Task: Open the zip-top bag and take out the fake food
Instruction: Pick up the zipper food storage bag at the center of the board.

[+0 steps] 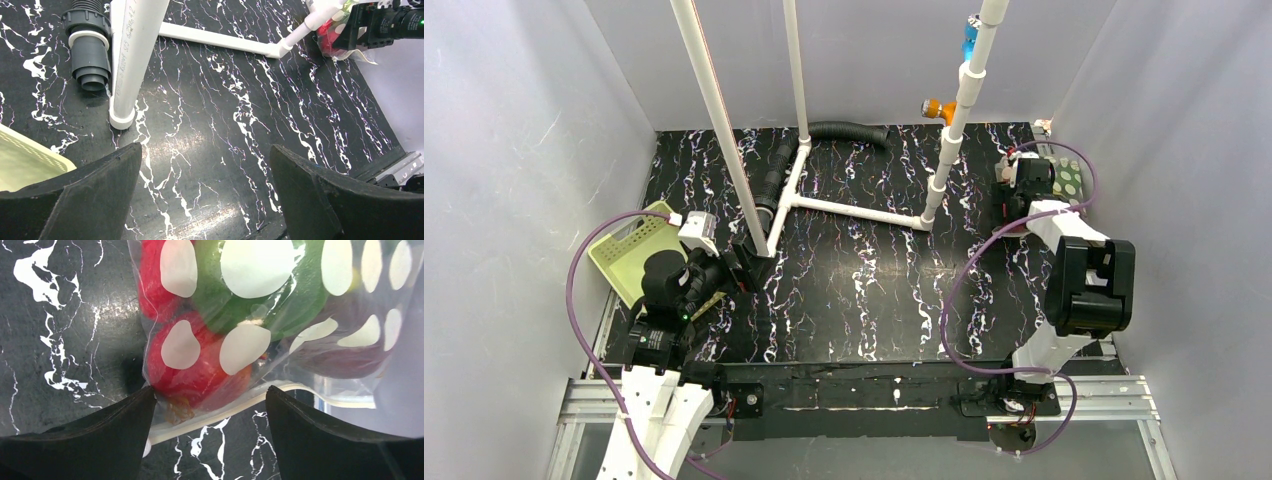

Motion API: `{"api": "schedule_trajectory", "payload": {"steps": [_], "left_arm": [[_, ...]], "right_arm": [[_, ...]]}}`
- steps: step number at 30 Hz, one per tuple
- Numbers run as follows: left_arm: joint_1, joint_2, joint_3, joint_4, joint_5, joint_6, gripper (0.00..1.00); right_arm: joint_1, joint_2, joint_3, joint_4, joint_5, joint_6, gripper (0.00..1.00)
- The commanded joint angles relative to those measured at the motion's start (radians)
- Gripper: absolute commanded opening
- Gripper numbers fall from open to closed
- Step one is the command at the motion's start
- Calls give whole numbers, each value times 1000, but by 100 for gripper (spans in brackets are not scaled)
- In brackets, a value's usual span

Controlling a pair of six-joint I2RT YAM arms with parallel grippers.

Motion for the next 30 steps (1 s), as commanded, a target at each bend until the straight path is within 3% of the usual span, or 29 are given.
{"api": "schedule_trajectory", "payload": {"steps": [1, 12, 14, 17, 19, 23, 30], "left_arm": [[-2, -4, -4, 14, 15, 10, 99], [-2, -9, -4, 19, 21, 10, 100], [-1, -8, -5, 19, 22, 10, 99], [-2, -4, -4, 20, 31, 10, 99], [-1, -2, -5, 28, 66, 11, 99], [-2, 7, -23, 102, 250, -1, 99], [-48, -8, -73, 229, 403, -43, 99]], "right_arm": [[-7, 23, 89, -39, 21, 124, 88], [-13, 148, 230, -129, -11, 225, 87], [-15, 155, 220, -114, 1, 221, 72], [-32, 129, 188, -96, -34, 192, 31], [-35, 72, 148, -85, -59, 189, 15], [-36, -40, 66, -98, -146, 189, 1], [-36, -219, -59, -156, -315, 189, 1]]}}
